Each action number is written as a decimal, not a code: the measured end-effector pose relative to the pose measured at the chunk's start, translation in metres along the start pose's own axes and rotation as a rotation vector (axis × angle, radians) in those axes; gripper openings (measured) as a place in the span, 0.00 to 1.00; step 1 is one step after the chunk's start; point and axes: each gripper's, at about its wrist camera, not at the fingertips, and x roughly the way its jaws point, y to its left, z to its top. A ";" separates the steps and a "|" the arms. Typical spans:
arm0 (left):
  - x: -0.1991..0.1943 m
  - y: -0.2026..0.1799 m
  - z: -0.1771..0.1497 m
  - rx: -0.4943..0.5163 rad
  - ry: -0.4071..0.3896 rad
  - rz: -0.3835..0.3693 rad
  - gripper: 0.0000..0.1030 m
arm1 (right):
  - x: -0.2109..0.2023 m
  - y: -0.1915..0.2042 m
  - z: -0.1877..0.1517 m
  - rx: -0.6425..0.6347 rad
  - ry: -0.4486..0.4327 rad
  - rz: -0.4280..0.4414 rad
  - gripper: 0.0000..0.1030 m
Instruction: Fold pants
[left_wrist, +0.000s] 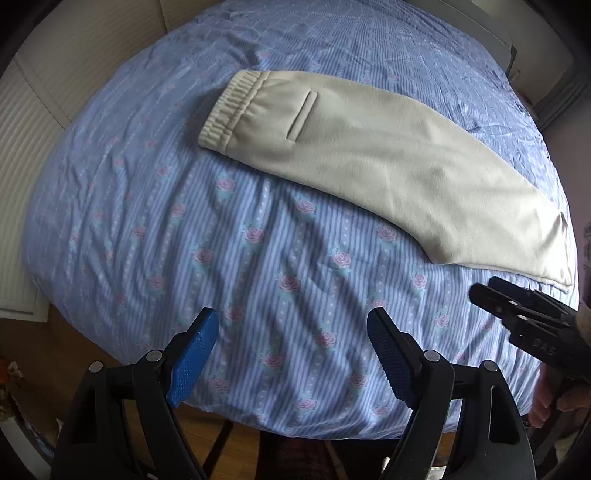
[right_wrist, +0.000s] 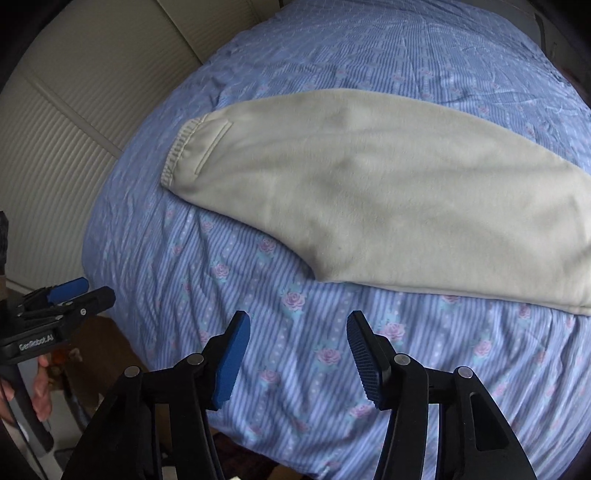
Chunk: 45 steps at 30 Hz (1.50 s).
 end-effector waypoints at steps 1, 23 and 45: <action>0.004 -0.002 -0.002 -0.009 0.001 -0.013 0.80 | 0.012 -0.001 0.001 0.007 0.017 0.003 0.52; 0.006 -0.011 -0.029 -0.148 -0.027 0.032 0.80 | 0.067 -0.021 0.015 -0.053 0.082 0.048 0.45; 0.004 -0.025 -0.045 -0.206 -0.003 0.062 0.80 | 0.100 -0.013 0.048 -0.200 0.052 -0.035 0.15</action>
